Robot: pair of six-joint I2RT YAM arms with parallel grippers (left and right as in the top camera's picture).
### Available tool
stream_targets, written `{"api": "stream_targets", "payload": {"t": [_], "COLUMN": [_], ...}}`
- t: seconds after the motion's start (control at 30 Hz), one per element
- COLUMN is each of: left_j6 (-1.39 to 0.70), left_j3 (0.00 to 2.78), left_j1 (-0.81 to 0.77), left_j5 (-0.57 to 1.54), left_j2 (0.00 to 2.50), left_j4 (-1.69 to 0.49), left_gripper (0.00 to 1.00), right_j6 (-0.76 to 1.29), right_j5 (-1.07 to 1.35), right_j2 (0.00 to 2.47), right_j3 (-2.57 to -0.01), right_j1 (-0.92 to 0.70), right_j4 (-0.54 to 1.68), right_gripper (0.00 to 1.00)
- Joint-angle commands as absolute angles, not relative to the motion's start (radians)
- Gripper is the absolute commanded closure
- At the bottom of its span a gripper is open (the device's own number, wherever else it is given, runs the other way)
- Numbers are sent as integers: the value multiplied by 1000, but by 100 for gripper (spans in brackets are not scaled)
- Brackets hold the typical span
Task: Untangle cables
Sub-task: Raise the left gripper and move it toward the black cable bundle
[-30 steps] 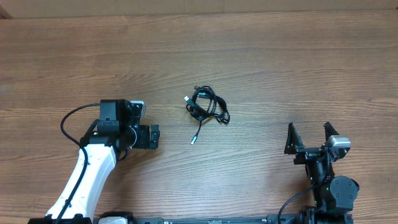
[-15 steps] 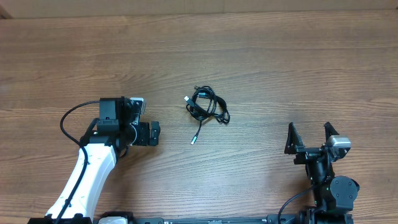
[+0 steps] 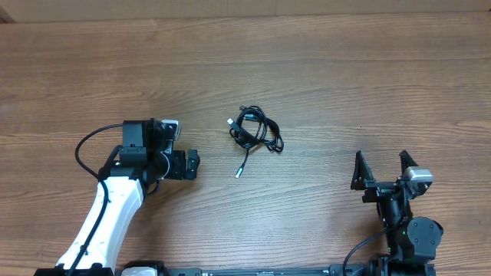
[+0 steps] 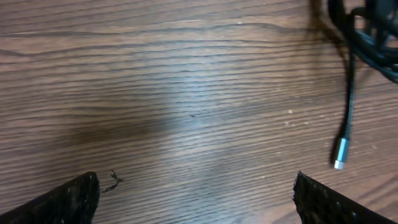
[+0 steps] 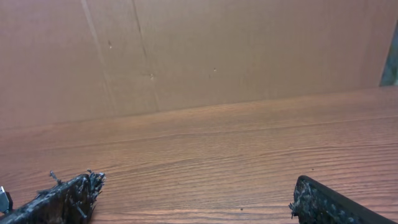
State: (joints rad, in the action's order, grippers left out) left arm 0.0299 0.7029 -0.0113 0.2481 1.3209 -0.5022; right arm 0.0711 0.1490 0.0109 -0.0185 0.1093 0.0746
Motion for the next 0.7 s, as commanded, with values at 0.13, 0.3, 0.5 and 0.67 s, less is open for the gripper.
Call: {"api": "stream_targets", "payload": {"t": [0.13, 0.3, 0.5, 0.67], "left_j6": [43, 42, 37, 21], "left_j3": [729, 729, 729, 729], "left_j1": [-7, -7, -7, -7], "left_j5": [319, 319, 319, 319], "left_j2": [1330, 1330, 1330, 1330], "left_j4": [-505, -503, -500, -501], "left_gripper": [0, 0, 1, 0], "right_j6": [71, 71, 71, 71], "right_j5": [142, 142, 142, 142], "right_j2": [3, 3, 3, 3], "right_j3": [-8, -8, -8, -8], "right_j1": [104, 104, 104, 104], "right_j4": [70, 70, 70, 70], "right_gripper": [0, 0, 0, 0]}}
